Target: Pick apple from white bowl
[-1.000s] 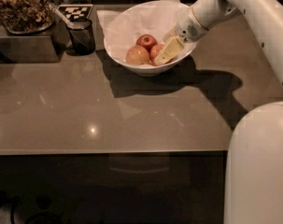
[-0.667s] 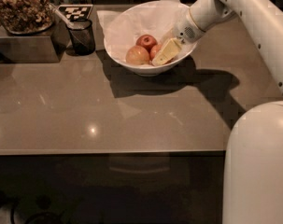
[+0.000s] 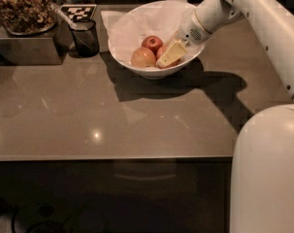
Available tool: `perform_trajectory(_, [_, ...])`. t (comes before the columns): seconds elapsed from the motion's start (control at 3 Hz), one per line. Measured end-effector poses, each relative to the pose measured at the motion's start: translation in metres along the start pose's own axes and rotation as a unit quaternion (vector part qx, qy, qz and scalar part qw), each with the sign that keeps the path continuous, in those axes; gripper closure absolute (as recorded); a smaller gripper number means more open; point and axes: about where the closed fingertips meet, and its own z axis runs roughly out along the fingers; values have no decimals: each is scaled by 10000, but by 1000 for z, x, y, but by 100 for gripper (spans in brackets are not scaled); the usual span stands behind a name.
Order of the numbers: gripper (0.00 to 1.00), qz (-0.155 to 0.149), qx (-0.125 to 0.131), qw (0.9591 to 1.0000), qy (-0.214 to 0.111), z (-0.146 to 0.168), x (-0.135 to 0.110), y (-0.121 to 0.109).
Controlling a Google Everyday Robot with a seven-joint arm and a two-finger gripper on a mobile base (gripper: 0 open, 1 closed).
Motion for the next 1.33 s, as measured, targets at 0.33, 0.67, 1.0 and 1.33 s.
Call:
perform_trajectory(0.33, [76, -11, -13, 10000, 18, 2, 1, 0])
perform_trajectory(0.67, [100, -62, -78, 9999, 50, 6, 5, -1])
perform_trajectory(1.0, [100, -78, -107, 9999, 22, 6, 4, -1])
perform_trajectory(1.33, [100, -56, -234, 9993, -270, 2, 4, -2])
